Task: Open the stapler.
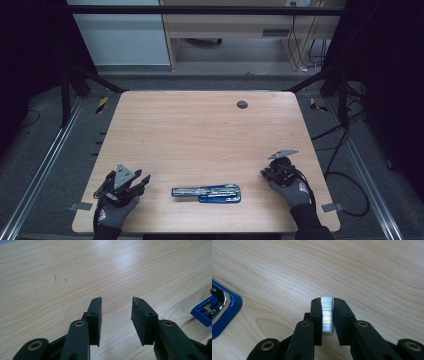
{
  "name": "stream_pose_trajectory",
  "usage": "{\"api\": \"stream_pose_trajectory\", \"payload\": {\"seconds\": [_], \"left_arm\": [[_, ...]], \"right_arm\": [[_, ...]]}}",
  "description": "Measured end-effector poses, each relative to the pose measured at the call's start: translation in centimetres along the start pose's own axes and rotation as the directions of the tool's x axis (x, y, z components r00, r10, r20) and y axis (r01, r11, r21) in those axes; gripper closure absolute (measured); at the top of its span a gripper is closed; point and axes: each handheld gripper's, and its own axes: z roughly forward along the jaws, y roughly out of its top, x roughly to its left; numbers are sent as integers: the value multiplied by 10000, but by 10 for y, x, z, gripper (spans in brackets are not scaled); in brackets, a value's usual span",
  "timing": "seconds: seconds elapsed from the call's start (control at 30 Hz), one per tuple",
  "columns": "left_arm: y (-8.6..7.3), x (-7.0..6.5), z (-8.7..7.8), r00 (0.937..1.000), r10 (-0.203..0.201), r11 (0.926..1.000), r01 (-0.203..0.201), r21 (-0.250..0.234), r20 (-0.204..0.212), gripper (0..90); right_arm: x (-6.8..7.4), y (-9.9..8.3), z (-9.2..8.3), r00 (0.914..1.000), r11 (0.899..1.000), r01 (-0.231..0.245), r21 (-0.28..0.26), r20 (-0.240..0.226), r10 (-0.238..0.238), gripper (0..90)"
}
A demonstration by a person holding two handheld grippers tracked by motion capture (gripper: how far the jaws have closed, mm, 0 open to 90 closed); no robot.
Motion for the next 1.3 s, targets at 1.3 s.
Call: {"api": "stream_pose_trajectory", "payload": {"seconds": [1.3], "left_arm": [[0, -1, 1, 9999, 78, 9999, -79, 112, 75, 603]], "right_arm": [[2, 6, 7, 10000, 9987, -25, 501, 56, 22, 782]]}}
